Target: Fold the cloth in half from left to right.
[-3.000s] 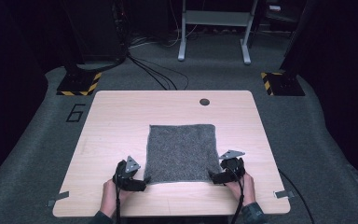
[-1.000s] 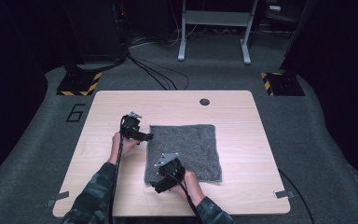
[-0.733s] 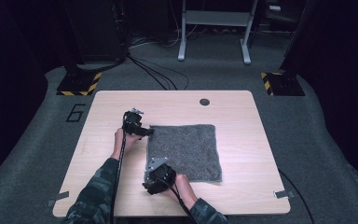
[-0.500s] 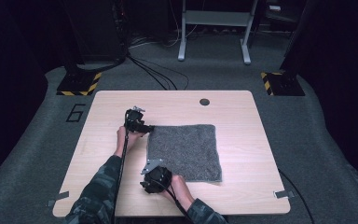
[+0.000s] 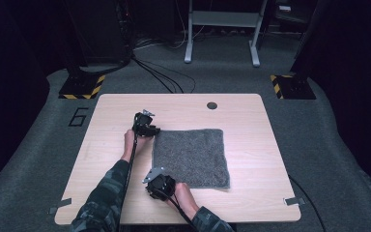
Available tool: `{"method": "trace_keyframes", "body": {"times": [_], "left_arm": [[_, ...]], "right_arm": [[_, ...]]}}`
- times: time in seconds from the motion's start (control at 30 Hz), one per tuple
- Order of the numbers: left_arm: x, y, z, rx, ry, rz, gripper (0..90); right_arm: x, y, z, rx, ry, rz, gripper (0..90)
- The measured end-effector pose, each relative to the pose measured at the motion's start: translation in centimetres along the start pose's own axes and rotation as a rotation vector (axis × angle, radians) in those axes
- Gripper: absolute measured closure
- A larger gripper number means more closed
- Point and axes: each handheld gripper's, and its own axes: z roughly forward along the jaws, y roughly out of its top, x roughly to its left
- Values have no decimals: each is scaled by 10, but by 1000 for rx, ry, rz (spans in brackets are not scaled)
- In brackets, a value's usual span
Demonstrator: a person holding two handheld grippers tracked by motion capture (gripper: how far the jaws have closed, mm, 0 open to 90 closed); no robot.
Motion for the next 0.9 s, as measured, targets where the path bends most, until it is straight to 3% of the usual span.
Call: {"method": "trace_keyframes", "body": {"times": [0.2,0.43,0.7,0.9], "left_arm": [[-4,-2,1,-18,6,12,869],[-3,-2,-2,-34,5,-6,884],[-5,6,-18,-46,12,-2,885],[-5,14,-29,-53,14,3,886]], "right_arm": [[3,-1,1,-16,-26,7,876],[2,-1,-8,-31,5,27,883],[0,-3,-32,-135,-4,42,886],[-2,-3,-51,-183,-15,64,887]]}}
